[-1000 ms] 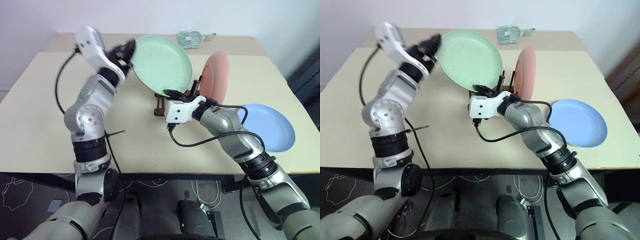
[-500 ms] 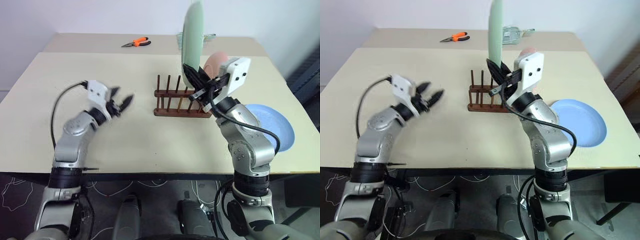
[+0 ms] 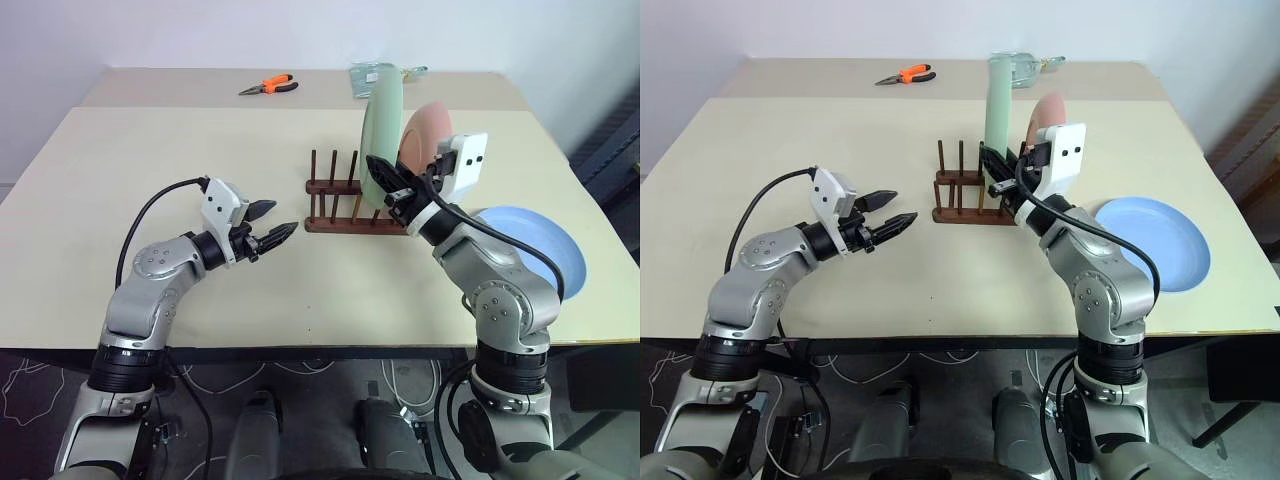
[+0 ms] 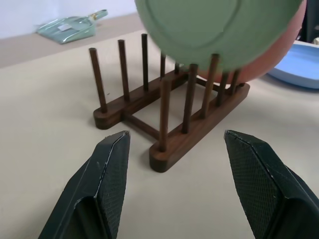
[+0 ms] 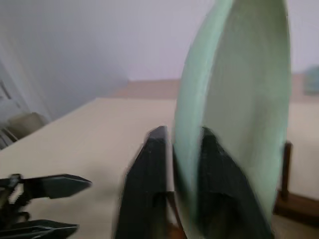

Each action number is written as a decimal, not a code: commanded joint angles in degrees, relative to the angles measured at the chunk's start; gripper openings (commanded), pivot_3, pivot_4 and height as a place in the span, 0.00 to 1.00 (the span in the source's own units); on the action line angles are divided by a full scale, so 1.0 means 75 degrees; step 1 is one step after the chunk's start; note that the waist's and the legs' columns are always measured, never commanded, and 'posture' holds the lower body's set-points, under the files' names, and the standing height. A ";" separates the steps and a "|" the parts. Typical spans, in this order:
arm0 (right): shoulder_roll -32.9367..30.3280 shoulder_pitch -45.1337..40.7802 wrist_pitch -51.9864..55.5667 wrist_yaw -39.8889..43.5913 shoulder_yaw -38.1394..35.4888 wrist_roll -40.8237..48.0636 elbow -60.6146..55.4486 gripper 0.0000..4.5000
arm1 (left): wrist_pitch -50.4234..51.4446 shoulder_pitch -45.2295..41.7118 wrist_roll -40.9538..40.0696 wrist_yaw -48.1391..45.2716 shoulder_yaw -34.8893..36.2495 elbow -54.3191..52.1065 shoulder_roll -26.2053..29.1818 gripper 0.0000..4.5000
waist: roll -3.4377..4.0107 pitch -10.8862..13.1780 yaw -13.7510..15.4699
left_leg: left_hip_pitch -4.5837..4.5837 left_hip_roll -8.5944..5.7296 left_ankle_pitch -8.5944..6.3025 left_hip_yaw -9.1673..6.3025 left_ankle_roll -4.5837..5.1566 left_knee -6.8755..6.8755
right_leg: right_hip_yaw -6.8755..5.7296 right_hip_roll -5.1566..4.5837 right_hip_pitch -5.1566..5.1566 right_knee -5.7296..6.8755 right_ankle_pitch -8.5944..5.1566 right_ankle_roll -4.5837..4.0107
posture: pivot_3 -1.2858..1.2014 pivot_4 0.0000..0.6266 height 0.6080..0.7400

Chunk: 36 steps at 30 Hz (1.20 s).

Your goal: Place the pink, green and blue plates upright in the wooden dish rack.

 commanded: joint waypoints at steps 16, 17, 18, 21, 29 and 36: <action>-0.3401 -0.0926 -0.1438 0.1429 -0.1753 -0.0650 -0.0244 0.98 | 0.0071 -0.0151 0.0050 -0.0081 -0.0264 -0.0309 -0.0232 0.69 | 0.0002 0.0005 0.0128 | -0.0009 -0.0005 -0.0002 0.0002 0.0004 0.0008 | 0.0003 -0.0002 0.0005 -0.0016 -0.0001 0.0000 | 0.52 0.24 1.00; -0.3529 -0.0820 -0.1372 0.1388 -0.1965 -0.0597 -0.0179 0.99 | 0.0066 -0.0152 0.0049 -0.0107 -0.0285 -0.0300 -0.0244 0.69 | -0.0002 0.0003 0.0158 | -0.0010 -0.0006 -0.0004 0.0002 0.0008 0.0010 | 0.0004 -0.0005 0.0008 -0.0022 -0.0001 -0.0001 | 0.52 0.24 1.00; -0.3685 -0.0448 -0.1256 0.1503 -0.2244 -0.0504 -0.0164 0.99 | 0.0040 -0.0180 0.0065 -0.0135 -0.0329 -0.0259 -0.0274 0.69 | -0.0003 0.0001 0.0173 | -0.0008 -0.0005 -0.0007 0.0003 0.0011 0.0011 | 0.0004 -0.0005 0.0009 -0.0026 -0.0002 -0.0002 | 0.52 0.24 1.00; -0.4035 0.1038 -0.1150 0.2011 -0.2781 -0.0465 -0.0343 0.99 | -0.0026 -0.0264 0.0106 -0.0216 -0.0463 -0.0152 -0.0342 0.69 | -0.0007 -0.0002 0.0199 | -0.0001 -0.0002 -0.0009 0.0003 0.0013 0.0001 | 0.0003 -0.0004 0.0010 -0.0025 -0.0005 -0.0005 | 0.52 0.24 1.00; -0.4243 0.4091 -0.0880 0.1903 -0.1377 -0.1744 -0.0844 0.99 | -0.0090 -0.0413 0.0167 -0.0469 -0.0677 0.0046 -0.0484 0.69 | 0.0011 -0.0004 0.0009 | 0.0002 -0.0004 -0.0009 0.0008 0.0015 0.0016 | 0.0013 -0.0005 0.0007 -0.0017 -0.0005 -0.0003 | 0.52 0.24 1.00; -0.4007 0.3885 -0.0366 0.1002 -0.0340 -0.2777 -0.0113 0.72 | -0.0156 -0.0498 0.0261 -0.0555 -0.0736 0.0130 -0.0567 0.69 | 0.0012 -0.0004 0.0018 | 0.0001 -0.0006 -0.0009 0.0008 0.0015 0.0022 | 0.0017 -0.0005 0.0005 -0.0020 -0.0001 -0.0008 | 0.52 0.24 1.00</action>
